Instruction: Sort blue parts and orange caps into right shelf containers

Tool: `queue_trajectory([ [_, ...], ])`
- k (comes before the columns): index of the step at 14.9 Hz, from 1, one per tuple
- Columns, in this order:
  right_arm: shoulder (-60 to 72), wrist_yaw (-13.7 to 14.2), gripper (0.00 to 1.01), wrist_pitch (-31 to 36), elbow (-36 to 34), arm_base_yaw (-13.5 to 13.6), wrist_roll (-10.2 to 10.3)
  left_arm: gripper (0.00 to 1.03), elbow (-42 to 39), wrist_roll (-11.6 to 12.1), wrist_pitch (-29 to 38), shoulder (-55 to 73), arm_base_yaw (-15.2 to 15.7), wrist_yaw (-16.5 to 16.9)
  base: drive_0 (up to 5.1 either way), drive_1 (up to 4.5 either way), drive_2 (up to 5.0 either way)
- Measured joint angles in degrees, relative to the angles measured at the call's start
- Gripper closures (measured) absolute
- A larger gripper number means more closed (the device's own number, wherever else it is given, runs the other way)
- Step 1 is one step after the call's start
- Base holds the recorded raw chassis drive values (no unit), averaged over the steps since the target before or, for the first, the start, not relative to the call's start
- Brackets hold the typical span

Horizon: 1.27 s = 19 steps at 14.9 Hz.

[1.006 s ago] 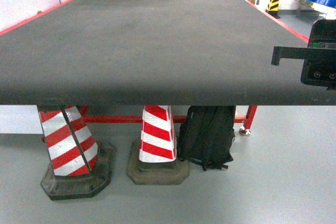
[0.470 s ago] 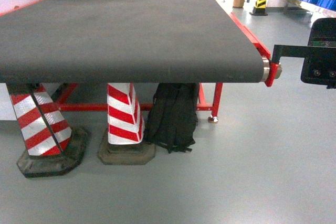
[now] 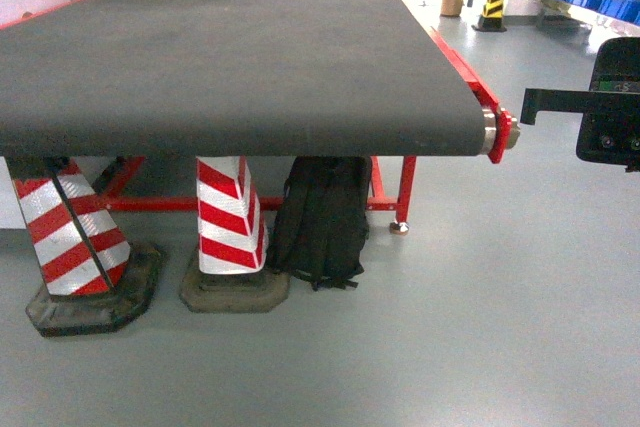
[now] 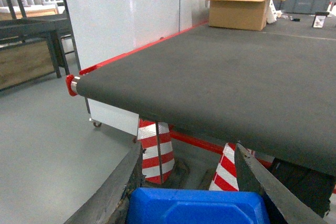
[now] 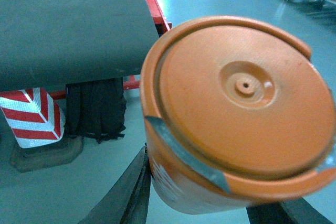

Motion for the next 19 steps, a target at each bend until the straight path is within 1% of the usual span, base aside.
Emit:
queue_trajectory([
  [19, 0.2, 0.0, 0.59, 0.0, 0.0, 0.0, 0.0, 0.62, 0.0, 0.0, 0.0, 0.2, 0.0, 0.1, 4.8, -3.65, -0.8],
])
